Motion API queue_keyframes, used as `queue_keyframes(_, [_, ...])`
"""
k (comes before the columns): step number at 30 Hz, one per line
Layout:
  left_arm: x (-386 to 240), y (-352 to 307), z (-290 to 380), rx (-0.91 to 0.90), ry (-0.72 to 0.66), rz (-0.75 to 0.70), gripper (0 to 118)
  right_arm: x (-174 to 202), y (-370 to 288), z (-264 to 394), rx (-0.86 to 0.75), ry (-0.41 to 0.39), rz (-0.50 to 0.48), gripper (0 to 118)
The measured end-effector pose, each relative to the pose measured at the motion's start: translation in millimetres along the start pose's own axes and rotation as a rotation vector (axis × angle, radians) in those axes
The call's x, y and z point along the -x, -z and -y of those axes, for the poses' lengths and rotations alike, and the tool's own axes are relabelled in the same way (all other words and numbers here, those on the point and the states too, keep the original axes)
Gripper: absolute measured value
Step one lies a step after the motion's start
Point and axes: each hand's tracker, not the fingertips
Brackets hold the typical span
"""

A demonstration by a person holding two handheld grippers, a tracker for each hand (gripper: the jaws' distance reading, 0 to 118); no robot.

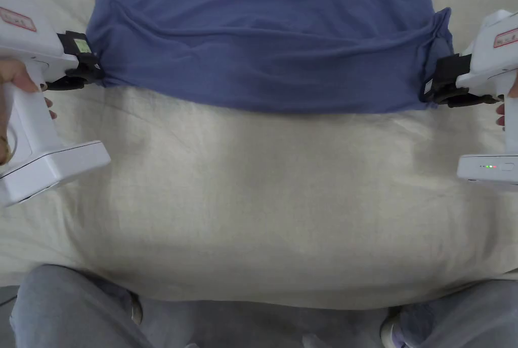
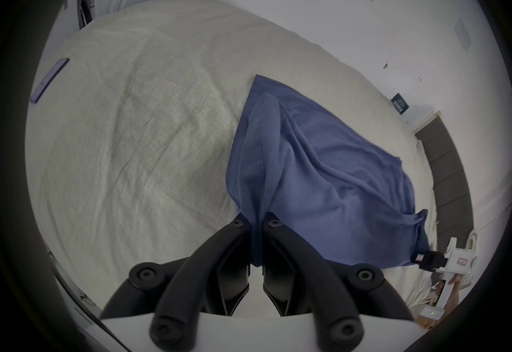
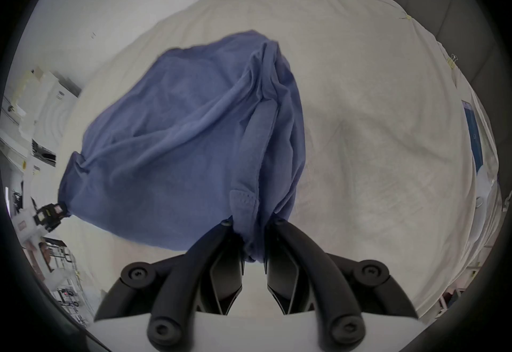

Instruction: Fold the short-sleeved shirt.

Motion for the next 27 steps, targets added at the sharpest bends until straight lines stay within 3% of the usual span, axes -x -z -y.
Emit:
queue_keyframes(9, [18.3, -62.1, 42.9, -0.047, -0.044, 0.081, 4, -16.2, -86.6, 54.4, -0.087, -0.011, -0.053, 11])
queue_keyframes(13, [57.5, -73.0, 52.0, -0.047, -0.022, 0.071, 4, -30.8, -110.1, 100.0, -0.097, -0.014, -0.068, 11])
queue_keyframes(17, [62.2, -84.1, 103.1, 0.007, -0.004, 0.059, 4, -43.5, -113.6, 148.6, -0.077, 0.005, -0.080, 11])
queue_keyframes(21, [83.7, -64.3, 123.6, 0.064, 0.014, 0.018, 4, -56.7, -97.1, 176.8, -0.051, 0.105, -0.066, 11])
queue_keyframes(23, [86.8, -59.9, 130.3, 0.065, 0.030, -0.001, 4, -57.1, -87.7, 184.1, -0.048, 0.111, -0.052, 12])
queue_keyframes(27, [98.5, -53.3, 124.6, 0.051, 0.053, 0.002, 13, -50.8, -77.5, 188.4, -0.041, 0.085, 0.028, 27])
